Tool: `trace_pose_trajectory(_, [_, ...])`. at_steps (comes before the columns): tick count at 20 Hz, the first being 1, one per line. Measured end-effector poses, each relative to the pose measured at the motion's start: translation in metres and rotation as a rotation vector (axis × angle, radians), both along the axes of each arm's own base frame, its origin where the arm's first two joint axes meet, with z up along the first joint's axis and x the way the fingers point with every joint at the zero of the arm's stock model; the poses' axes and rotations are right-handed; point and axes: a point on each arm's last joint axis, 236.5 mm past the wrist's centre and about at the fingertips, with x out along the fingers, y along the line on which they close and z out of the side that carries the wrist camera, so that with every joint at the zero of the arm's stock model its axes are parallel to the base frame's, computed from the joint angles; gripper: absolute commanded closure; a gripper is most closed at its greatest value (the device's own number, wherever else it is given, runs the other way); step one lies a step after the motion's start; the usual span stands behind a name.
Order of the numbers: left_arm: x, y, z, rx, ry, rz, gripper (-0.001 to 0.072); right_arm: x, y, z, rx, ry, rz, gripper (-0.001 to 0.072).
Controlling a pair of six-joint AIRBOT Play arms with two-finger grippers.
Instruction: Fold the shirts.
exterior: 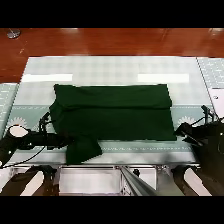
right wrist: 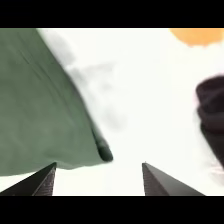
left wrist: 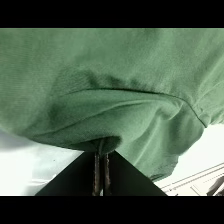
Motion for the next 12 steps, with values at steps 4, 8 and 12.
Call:
trace_pose_trajectory(4, [0.002,0.000,0.001,-0.002,-0.008,0.005,0.0685,-0.002,0.009,-0.008,0.049,0.028,0.011,0.0097])
trace_pose_trajectory(8, [0.003,-0.001,0.001,-0.006,-0.010,0.009,0.0685,0.016,0.023,-0.012,0.129,-0.020,-0.017,0.0098])
trace_pose_trajectory(12, [0.004,-0.003,0.002,-0.015,-0.012,0.016,0.0685,0.026,0.040,-0.015,0.229,-0.025,-0.036,0.0098])
